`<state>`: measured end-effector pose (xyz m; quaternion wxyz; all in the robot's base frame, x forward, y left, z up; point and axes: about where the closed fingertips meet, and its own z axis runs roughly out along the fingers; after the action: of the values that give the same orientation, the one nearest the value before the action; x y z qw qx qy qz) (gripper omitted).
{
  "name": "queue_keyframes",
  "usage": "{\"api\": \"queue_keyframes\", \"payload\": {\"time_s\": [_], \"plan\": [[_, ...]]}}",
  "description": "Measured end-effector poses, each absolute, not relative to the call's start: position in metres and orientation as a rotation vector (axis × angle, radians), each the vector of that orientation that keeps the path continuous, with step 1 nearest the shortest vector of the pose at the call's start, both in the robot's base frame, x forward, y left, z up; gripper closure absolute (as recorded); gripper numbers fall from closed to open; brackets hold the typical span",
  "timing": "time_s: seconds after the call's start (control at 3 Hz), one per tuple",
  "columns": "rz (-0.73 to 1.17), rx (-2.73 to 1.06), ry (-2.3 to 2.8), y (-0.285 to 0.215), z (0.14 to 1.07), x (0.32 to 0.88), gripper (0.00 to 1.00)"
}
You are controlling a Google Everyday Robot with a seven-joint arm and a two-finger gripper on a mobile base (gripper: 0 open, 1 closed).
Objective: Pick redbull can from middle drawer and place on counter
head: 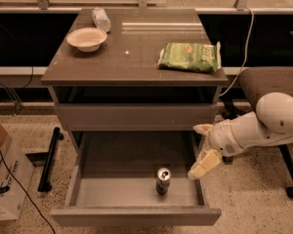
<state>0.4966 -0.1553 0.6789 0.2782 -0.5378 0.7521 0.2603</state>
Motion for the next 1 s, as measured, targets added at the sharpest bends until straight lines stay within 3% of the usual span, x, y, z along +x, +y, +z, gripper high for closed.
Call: {"api": "queue_keyframes", "payload": {"time_s": [1.0], "plan": [[0.747,-1.28,2.016,-0.102,0.572,0.533,0.0]]}}
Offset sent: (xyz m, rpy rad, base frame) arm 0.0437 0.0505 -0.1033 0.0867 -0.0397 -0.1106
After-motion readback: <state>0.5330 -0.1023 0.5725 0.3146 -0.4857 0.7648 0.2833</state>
